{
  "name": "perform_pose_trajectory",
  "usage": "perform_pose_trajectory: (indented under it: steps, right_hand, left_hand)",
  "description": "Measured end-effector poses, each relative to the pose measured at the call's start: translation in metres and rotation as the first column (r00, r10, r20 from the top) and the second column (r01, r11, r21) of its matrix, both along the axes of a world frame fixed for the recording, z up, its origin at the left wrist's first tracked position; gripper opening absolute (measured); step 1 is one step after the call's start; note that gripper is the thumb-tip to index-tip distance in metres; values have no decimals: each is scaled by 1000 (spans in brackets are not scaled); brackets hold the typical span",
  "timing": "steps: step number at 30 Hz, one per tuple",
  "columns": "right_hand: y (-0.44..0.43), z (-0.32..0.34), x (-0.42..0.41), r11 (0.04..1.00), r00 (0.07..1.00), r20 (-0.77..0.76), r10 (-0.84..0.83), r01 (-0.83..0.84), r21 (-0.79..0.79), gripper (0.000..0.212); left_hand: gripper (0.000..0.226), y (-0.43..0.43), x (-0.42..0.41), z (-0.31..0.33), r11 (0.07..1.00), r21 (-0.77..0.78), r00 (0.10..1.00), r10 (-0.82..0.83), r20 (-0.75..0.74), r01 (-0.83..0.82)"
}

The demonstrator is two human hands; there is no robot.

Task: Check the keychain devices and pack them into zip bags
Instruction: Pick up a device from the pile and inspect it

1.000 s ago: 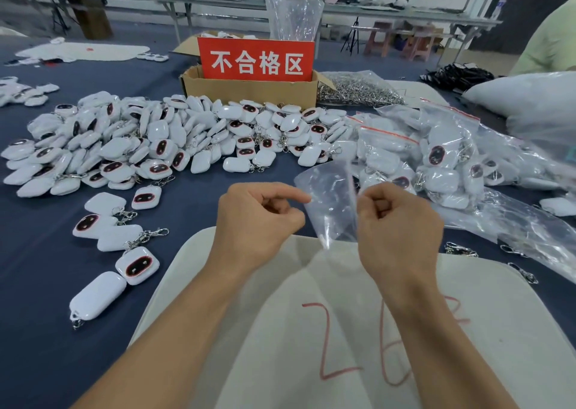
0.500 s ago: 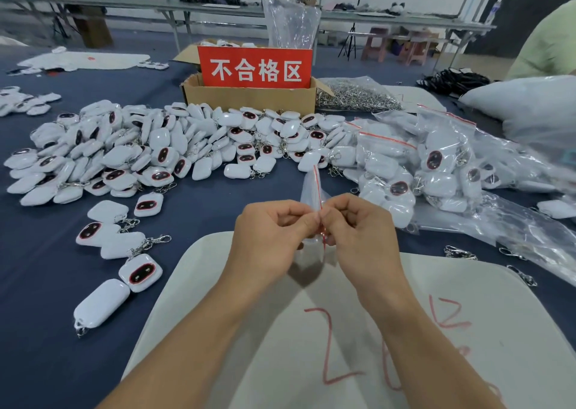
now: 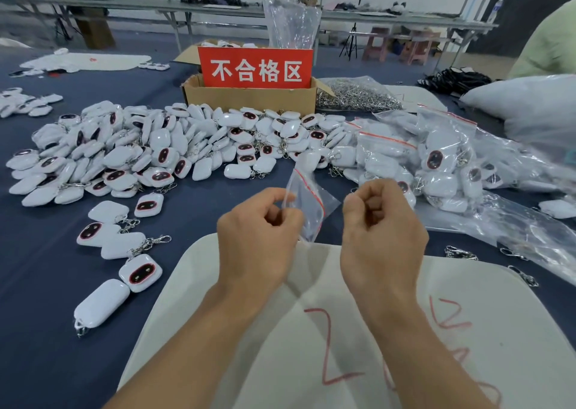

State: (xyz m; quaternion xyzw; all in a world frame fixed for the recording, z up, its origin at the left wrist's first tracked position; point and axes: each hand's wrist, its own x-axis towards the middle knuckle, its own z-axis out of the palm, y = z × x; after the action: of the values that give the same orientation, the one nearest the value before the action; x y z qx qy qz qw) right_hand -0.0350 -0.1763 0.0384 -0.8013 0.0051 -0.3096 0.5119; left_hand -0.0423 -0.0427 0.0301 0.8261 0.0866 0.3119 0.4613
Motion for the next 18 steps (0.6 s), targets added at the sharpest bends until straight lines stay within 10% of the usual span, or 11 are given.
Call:
perform_pose_trajectory:
  steps: [4,10,18]
  right_hand:
    - [3,0,-2,966,995,-71,70,-86,-244,50]
    - [-9,-3,11,987,960,-279,-21,-24,-159,26]
    - [-7,10,-5,986,986,66,151,-145,-81,13]
  left_hand:
    - [16,-1,1,2,988,-104,993,-118,10,118]
    - [40,1,-5,10,990,140,991,10,132,-29]
    - [20,-3,-5,6,985,170,999,27,35,-33]
